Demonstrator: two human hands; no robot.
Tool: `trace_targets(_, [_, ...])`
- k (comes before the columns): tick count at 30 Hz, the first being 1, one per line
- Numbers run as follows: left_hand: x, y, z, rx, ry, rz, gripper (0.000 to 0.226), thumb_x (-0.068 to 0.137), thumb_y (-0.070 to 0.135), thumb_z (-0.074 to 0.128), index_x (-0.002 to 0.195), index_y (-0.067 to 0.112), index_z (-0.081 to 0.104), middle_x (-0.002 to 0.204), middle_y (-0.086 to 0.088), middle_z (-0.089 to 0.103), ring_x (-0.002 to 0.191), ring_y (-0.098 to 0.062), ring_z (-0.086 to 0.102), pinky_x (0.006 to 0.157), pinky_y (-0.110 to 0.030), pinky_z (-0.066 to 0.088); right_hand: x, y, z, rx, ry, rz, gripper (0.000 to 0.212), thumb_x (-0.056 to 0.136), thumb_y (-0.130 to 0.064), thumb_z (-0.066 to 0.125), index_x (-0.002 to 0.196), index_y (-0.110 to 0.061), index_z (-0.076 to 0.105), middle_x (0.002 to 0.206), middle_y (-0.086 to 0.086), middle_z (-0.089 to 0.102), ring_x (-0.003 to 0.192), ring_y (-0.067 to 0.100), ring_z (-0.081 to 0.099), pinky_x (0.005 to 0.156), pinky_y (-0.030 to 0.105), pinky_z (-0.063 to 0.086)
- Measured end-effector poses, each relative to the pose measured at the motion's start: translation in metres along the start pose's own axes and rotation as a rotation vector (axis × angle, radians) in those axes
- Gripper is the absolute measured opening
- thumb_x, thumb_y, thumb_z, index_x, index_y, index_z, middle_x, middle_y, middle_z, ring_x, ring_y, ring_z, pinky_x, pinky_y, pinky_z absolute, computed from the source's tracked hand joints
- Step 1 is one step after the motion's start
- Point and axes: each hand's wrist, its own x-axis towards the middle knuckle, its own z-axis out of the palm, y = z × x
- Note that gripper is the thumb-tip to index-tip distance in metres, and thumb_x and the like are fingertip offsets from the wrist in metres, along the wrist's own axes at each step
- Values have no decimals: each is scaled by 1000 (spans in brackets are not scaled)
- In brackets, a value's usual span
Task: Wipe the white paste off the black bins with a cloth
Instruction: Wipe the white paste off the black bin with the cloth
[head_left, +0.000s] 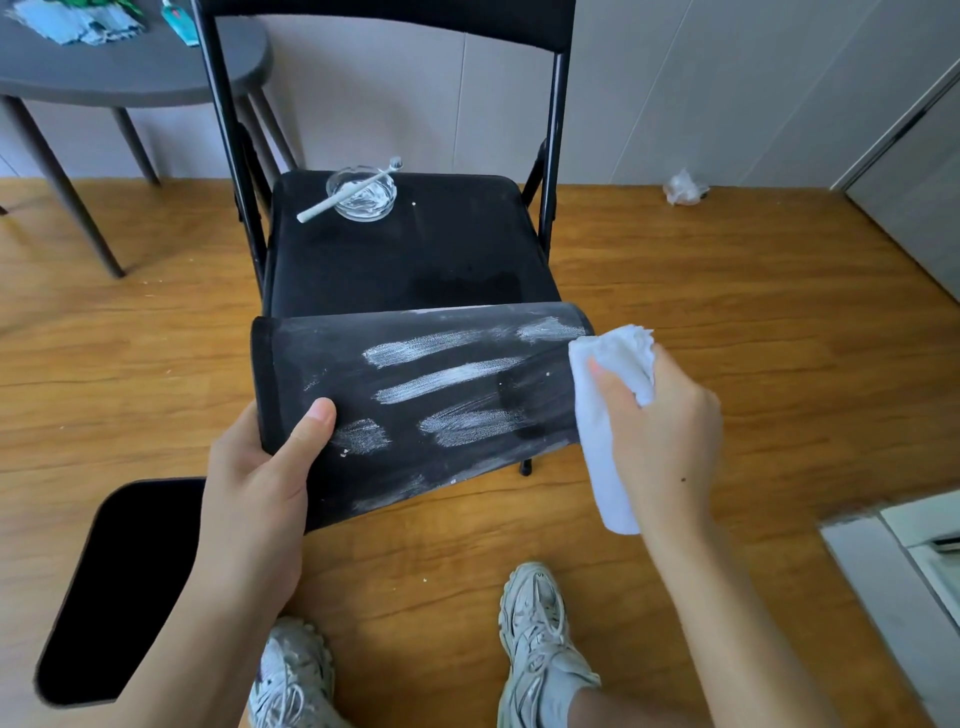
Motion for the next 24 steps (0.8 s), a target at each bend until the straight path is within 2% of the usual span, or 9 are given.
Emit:
trace_targets(2, [0, 0, 1, -10, 6, -6, 18, 97, 16, 56, 91, 26, 71, 87, 12, 76, 80, -5, 72, 66, -22, 56, -8, -13, 1, -14, 32, -83, 8, 82, -6, 53, 76, -8, 58, 49, -8, 32, 47, 27, 40, 41, 23, 27])
trace_targets(5, [1, 0, 1, -15, 8, -6, 17, 97, 16, 56, 93, 25, 70, 88, 11, 76, 81, -5, 72, 65, -19, 57, -25, -42, 9, 19, 8, -289, 26, 73, -4, 53, 63, -20, 35, 51, -13, 19, 42, 13, 23, 44, 10, 7])
trace_targets(8, [-1, 0, 1, -19, 19, -14, 16, 97, 17, 56, 93, 24, 70, 86, 11, 76, 79, -5, 71, 65, -20, 57, -22, -37, 15, 15, -10, -297, 26, 75, -5, 60, 64, -21, 43, 52, -11, 28, 43, 11, 26, 43, 14, 9])
trace_targets(11, [-1, 0, 1, -13, 19, -13, 16, 96, 18, 57, 93, 26, 71, 90, 9, 76, 83, -9, 72, 72, -30, 55, -6, -13, 11, -45, 43, -69, 7, 82, -5, 63, 83, -11, 63, 55, 6, 55, 50, 26, 44, 44, 24, 28])
trace_targets(13, [-1, 0, 0, -19, 18, -14, 17, 96, 19, 57, 93, 27, 71, 92, 9, 76, 86, -10, 72, 73, -29, 54, 0, -5, 8, -33, 64, -9, 6, 88, -10, 58, 89, -10, 64, 60, 8, 59, 55, 31, 53, 48, 30, 37])
trace_targets(15, [-1, 0, 0, -15, 15, -11, 17, 97, 19, 57, 94, 27, 71, 93, 9, 76, 87, -10, 72, 72, -28, 54, -5, -10, 8, -43, 86, -40, 8, 87, -9, 56, 88, -8, 64, 53, 0, 50, 49, 25, 48, 45, 26, 32])
trace_targets(18, [-1, 0, 2, -18, 16, -8, 16, 97, 17, 56, 94, 27, 69, 87, 13, 76, 82, -4, 71, 65, -20, 55, -26, -44, 10, 0, 80, -216, 14, 77, -8, 45, 69, -10, 56, 52, -17, 21, 43, 10, 24, 44, 10, 10])
trace_targets(22, [-2, -1, 2, -36, 26, -16, 16, 97, 17, 56, 93, 27, 69, 87, 13, 76, 81, -5, 71, 63, -17, 54, -48, -62, 20, 79, -7, -403, 20, 75, -18, 44, 65, -6, 55, 63, -15, 26, 51, 7, 23, 51, 5, 4])
trace_targets(24, [-1, -1, 2, -41, 27, -24, 15, 97, 18, 57, 94, 26, 69, 89, 11, 76, 84, -7, 72, 68, -22, 56, -35, -49, 18, 19, 17, -358, 13, 75, -11, 48, 69, -7, 59, 59, -13, 30, 48, 11, 27, 46, 8, 7])
